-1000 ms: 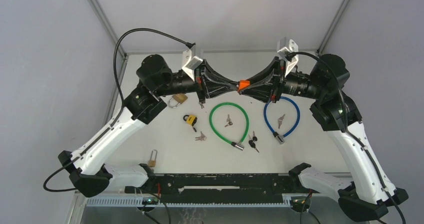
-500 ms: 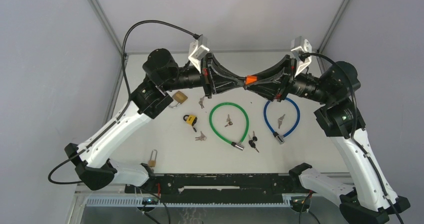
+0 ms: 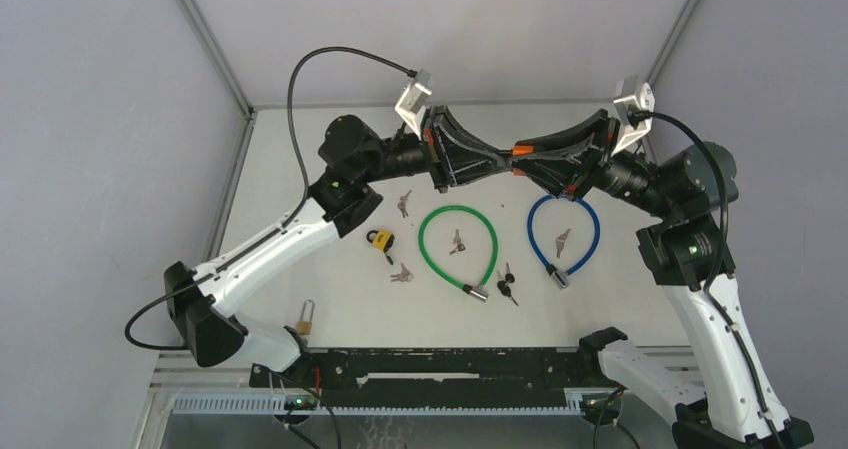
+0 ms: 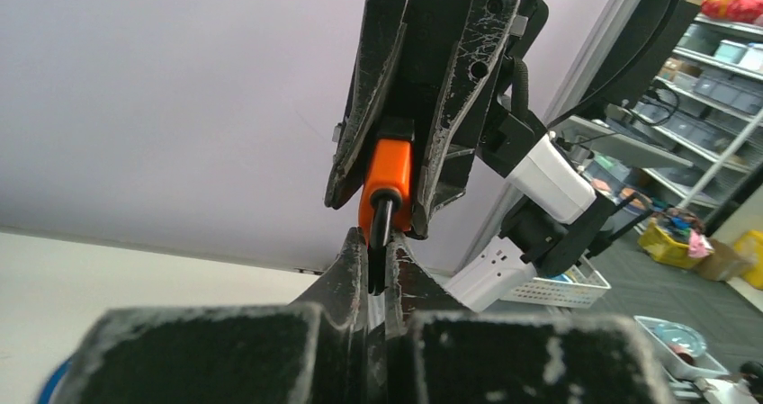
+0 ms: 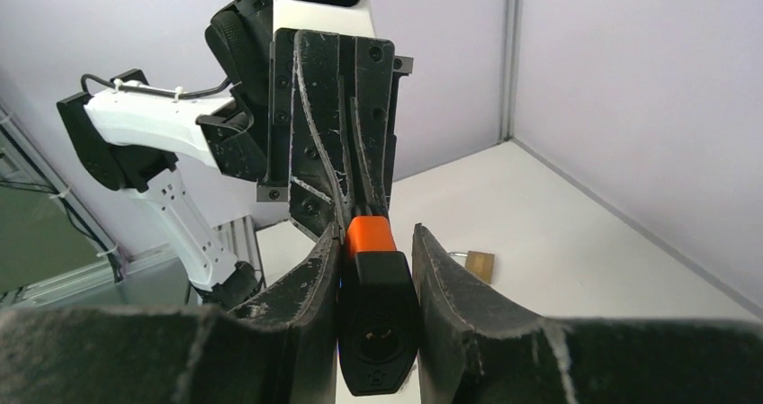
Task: Lock with the key
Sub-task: Place the lock at the center of the board.
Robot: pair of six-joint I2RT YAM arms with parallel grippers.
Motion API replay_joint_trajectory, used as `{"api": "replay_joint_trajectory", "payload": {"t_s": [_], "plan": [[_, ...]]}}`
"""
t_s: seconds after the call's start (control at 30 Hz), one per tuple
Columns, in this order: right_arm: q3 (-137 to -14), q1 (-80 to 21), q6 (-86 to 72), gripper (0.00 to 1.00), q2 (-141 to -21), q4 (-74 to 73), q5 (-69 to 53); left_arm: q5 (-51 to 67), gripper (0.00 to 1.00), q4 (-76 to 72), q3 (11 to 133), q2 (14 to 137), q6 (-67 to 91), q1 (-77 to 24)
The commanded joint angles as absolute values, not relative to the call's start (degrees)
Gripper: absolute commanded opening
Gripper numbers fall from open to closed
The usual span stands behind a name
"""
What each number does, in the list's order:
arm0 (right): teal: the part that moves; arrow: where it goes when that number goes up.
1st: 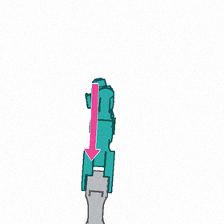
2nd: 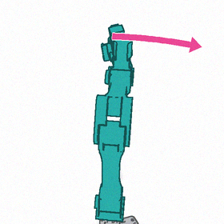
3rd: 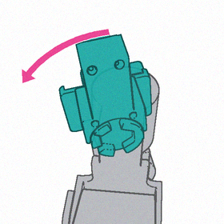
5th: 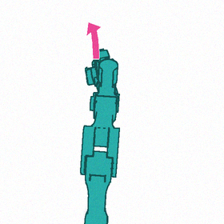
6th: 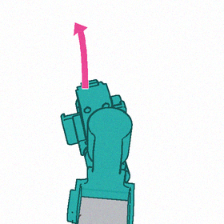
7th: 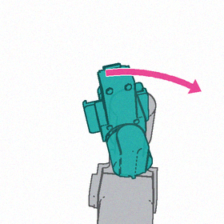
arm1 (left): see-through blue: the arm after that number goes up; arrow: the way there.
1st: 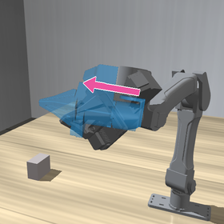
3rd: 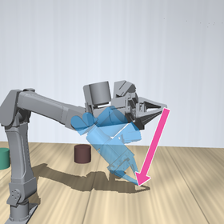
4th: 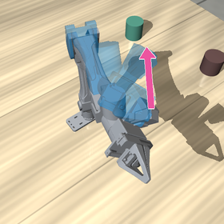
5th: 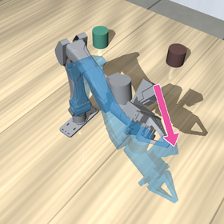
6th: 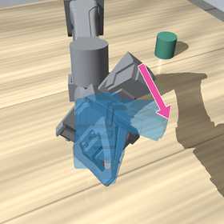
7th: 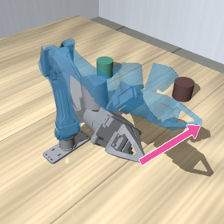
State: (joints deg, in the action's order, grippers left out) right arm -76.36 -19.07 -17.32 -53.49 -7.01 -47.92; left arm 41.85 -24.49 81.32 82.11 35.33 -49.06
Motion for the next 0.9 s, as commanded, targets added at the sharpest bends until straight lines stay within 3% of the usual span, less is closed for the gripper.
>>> {"api": "replay_joint_trajectory", "payload": {"t_s": [0.0,0.17,0.2,0.33,0.43,0.63,0.77,0.87], "plan": [[-72.6,-21.6,-15.3,0.00,-54.3,-8.3,-44.7,48.3,0.00,-25.1,77.6,86.6,41.8,-56.5],[-70.9,-21.0,-10.7,0.01,-51.6,-20.9,-49.9,44.4,0.00,-0.6,79.3,80.8,26.2,-50.5],[-70.1,-21.0,-10.7,0.12,-51.3,-22.6,-50.5,43.2,0.00,4.1,78.6,79.4,22.2,-49.2],[-67.4,-21.0,-9.5,0.76,-48.7,-26.0,-49.9,41.3,0.00,17.8,72.3,73.6,12.6,-44.3],[-66.1,-20.9,-8.7,0.93,-46.8,-27.2,-47.4,39.7,0.00,25.7,65.5,69.9,6.3,-41.6],[-62.0,-21.0,-11.3,0.94,-46.1,-26.2,-45.7,37.9,0.00,37.0,55.5,69.7,-1.3,-39.6],[-60.0,-21.0,-13.4,0.93,-47.3,-24.7,-45.2,39.4,0.00,41.4,53.6,79.4,-2.4,-39.8],[-59.9,-20.9,-13.7,0.92,-48.3,-26.3,-44.5,31.4,0.00,44.4,57.0,84.7,-4.7,-41.4]]}}
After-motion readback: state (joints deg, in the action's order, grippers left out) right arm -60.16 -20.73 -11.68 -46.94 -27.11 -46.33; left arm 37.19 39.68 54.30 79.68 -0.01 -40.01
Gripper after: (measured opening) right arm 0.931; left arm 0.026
